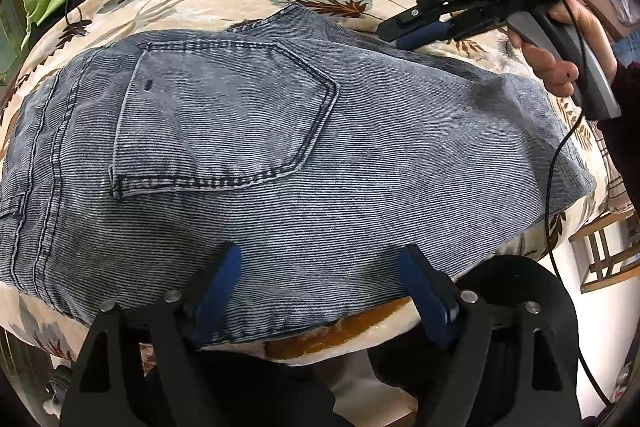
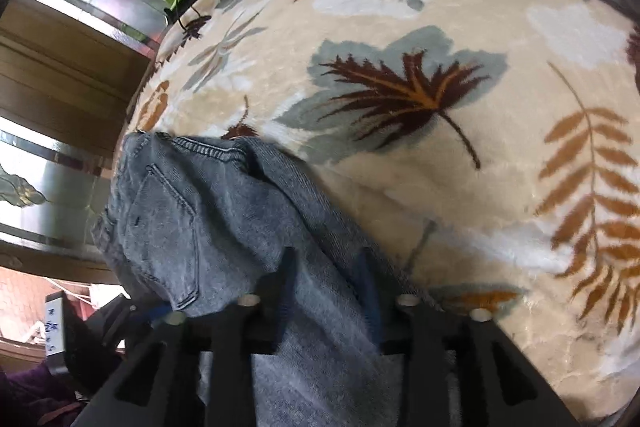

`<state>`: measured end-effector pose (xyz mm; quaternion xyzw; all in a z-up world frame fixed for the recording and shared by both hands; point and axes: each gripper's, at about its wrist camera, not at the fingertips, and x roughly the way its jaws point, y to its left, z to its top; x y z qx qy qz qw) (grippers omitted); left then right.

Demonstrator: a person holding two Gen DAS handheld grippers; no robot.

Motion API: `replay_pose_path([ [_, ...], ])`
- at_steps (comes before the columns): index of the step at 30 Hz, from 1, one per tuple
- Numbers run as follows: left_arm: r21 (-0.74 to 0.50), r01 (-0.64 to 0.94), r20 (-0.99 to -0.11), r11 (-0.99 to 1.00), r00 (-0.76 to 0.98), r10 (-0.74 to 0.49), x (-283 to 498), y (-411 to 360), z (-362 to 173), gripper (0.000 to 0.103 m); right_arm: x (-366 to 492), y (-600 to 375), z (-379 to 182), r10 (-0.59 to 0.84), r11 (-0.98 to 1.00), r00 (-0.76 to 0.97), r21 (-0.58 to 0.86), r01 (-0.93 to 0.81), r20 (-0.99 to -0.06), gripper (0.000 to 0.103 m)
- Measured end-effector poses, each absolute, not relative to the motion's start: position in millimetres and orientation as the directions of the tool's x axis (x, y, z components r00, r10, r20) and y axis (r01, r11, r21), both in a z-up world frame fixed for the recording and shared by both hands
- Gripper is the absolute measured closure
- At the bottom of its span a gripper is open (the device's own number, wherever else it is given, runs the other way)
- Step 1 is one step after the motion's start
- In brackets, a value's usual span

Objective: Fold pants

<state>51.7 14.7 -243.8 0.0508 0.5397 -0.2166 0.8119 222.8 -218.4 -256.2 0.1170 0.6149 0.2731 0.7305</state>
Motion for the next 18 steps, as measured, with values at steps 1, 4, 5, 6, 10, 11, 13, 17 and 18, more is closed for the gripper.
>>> replay_pose_path([
  [1,-0.15,0.407,-0.898,0.901,0.324,-0.296,51.5,14.0,-243.9,0.021,219.9,-221.6,-257.0,0.554,0.817,0.096,0.518,-0.253,-0.827,0.052],
  [4,-0.146,0.409,-0.899,0.901,0.326,-0.294,51.3,10.3,-244.6,0.019,216.6,-223.4,-257.8,0.584,0.797,0.089,0.549,-0.253,-0.807,0.052],
  [5,-0.144,0.411,-0.899,0.9,0.326,-0.293,51.6,8.8,-245.2,0.018,216.0,-222.3,-258.4,0.589,0.792,0.082,0.554,-0.258,-0.804,0.052],
  [6,-0.142,0.412,-0.899,0.9,0.326,-0.291,51.4,7.7,-245.7,0.018,216.0,-220.0,-259.5,0.588,0.791,0.074,0.553,-0.263,-0.806,0.052],
  [10,-0.141,0.413,-0.9,0.9,0.326,-0.291,52.5,5.1,-246.5,0.017,216.6,-206.1,-262.2,0.543,0.809,0.052,0.505,-0.299,-0.838,0.054],
  [11,-0.143,0.412,-0.9,0.9,0.325,-0.292,52.9,5.0,-246.6,0.017,216.4,-203.8,-261.5,0.537,0.81,0.057,0.496,-0.313,-0.841,0.058],
  [13,-0.144,0.413,-0.899,0.899,0.324,-0.293,53.3,6.6,-246.6,0.017,213.8,-193.9,-257.5,0.517,0.809,0.061,0.464,-0.36,-0.854,0.068],
  [17,-0.146,0.414,-0.899,0.899,0.325,-0.295,53.1,7.9,-246.7,0.016,200.9,-170.8,-250.3,0.397,0.83,0.085,0.318,-0.457,-0.914,0.086],
  [18,-0.147,0.414,-0.898,0.898,0.325,-0.296,53.1,7.9,-246.8,0.016,197.8,-166.7,-247.7,0.373,0.833,0.095,0.287,-0.473,-0.923,0.087],
])
